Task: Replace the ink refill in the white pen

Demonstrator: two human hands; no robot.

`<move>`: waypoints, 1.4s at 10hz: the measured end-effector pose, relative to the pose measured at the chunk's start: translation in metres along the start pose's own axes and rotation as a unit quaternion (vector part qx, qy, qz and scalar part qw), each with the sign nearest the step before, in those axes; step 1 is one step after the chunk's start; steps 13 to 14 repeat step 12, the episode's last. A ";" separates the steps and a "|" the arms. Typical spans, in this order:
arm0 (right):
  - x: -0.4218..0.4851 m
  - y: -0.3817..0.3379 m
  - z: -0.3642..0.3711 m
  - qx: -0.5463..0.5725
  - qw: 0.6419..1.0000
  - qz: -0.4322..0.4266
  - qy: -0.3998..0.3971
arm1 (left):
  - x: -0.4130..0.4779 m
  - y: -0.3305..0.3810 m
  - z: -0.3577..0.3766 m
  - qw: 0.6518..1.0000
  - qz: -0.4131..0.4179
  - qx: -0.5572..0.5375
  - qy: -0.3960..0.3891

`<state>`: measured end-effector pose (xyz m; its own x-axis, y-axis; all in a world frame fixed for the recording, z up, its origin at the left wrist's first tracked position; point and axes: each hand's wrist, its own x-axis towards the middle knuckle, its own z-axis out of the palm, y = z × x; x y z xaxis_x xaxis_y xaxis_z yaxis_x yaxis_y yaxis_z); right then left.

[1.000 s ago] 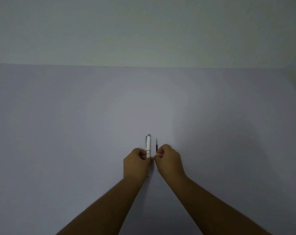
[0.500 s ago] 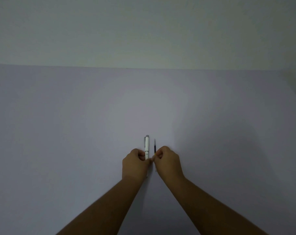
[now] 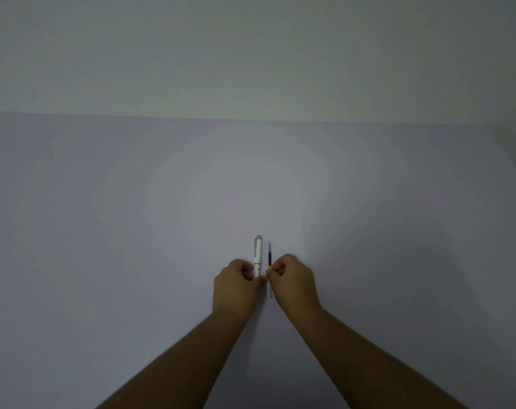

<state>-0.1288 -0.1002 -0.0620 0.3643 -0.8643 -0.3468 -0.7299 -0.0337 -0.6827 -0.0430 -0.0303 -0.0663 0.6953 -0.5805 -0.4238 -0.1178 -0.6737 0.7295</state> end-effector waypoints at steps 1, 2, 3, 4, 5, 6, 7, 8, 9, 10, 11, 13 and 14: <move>0.000 0.001 0.000 0.004 1.000 -0.001 0.002 | 0.001 -0.002 0.000 1.000 0.005 -0.001 0.003; 0.001 0.001 0.000 0.004 1.000 -0.001 0.005 | 0.002 -0.004 0.000 1.000 0.008 0.001 0.007; 0.001 0.001 0.000 0.009 1.000 0.003 0.004 | 0.003 -0.005 -0.001 1.000 0.010 0.007 0.009; 0.002 0.001 0.000 0.011 1.000 0.006 0.002 | 0.004 -0.006 0.000 1.000 0.011 0.008 0.013; 0.002 0.001 0.000 0.014 1.000 0.009 0.002 | 0.004 -0.006 0.000 1.000 0.014 0.009 0.015; 0.002 0.001 0.000 0.011 1.000 0.007 0.002 | 0.004 -0.007 -0.001 1.000 0.020 0.011 0.018; 0.002 0.001 -0.001 0.009 1.000 0.008 -0.001 | 0.004 -0.007 -0.001 1.000 0.018 0.012 0.020; 0.002 0.002 -0.001 0.013 1.000 0.010 -0.002 | 0.005 -0.008 -0.002 1.000 0.019 0.010 0.021; 0.001 0.002 -0.001 0.016 1.000 0.011 -0.002 | 0.005 -0.008 -0.003 1.000 0.022 0.009 0.019; 0.002 0.001 -0.001 0.016 1.000 0.010 0.000 | 0.005 -0.009 -0.003 0.999 0.029 0.009 0.023; 0.002 0.000 -0.001 0.015 1.000 0.011 -0.004 | 0.002 -0.005 -0.005 0.999 0.029 0.022 0.023; 0.001 -0.005 -0.005 0.021 0.999 0.000 0.024 | 0.001 -0.001 -0.009 0.998 0.026 0.010 0.049; 0.001 -0.005 -0.005 0.021 0.999 0.000 0.024 | 0.001 -0.001 -0.009 0.998 0.026 0.010 0.049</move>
